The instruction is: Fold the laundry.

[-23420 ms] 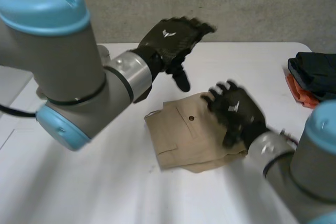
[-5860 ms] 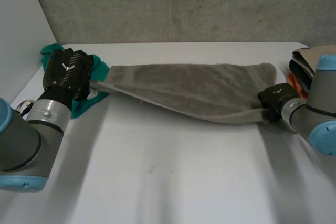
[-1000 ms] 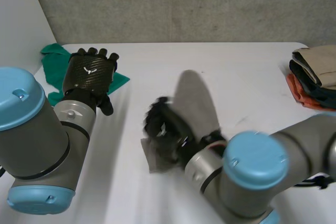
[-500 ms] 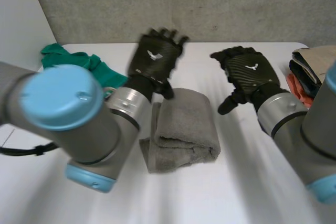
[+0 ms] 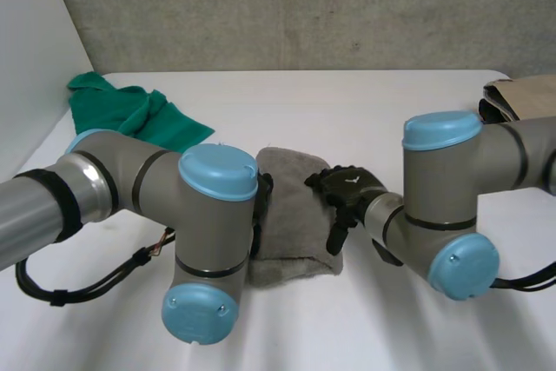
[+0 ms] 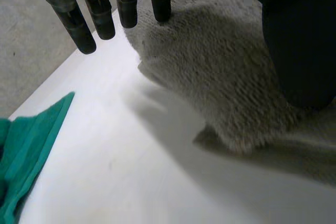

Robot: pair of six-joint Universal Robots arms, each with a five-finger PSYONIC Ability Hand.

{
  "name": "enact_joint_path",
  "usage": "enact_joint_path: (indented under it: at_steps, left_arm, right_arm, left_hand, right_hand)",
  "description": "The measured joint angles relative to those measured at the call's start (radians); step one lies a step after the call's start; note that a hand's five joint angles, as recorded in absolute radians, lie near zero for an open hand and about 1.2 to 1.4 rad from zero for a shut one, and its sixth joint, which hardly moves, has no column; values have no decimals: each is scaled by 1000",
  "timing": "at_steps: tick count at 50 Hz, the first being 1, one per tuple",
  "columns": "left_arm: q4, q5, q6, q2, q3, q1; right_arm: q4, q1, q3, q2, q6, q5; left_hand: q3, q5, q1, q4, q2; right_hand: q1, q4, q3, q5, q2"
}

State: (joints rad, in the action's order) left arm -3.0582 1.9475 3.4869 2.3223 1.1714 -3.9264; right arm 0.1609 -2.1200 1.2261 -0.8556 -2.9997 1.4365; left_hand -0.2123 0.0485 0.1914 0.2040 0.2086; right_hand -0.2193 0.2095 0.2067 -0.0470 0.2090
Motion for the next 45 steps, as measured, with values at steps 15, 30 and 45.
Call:
enact_joint_path:
  at_steps: [15, 30, 45]
  left_arm:
    - [0, -58, -7, -120, -2, -37]
    - [-7, -644, -9, -319, -69, -164]
    - [80, -926, -41, -322, -85, -202]
  right_arm:
    - [-32, -15, 3, -102, 182, 147]
    - [-388, -140, 445, -298, 273, 184]
    - [-730, -215, 490, -89, 274, 279]
  left_hand:
    - [0, 0, 0, 0, 0]
    - [0, 0, 0, 0, 0]
    - [0, 0, -2, 0, 0]
  right_hand:
    - [6, 0, 0, 0, 0]
    - [6, 0, 0, 0, 0]
    - [6, 0, 0, 0, 0]
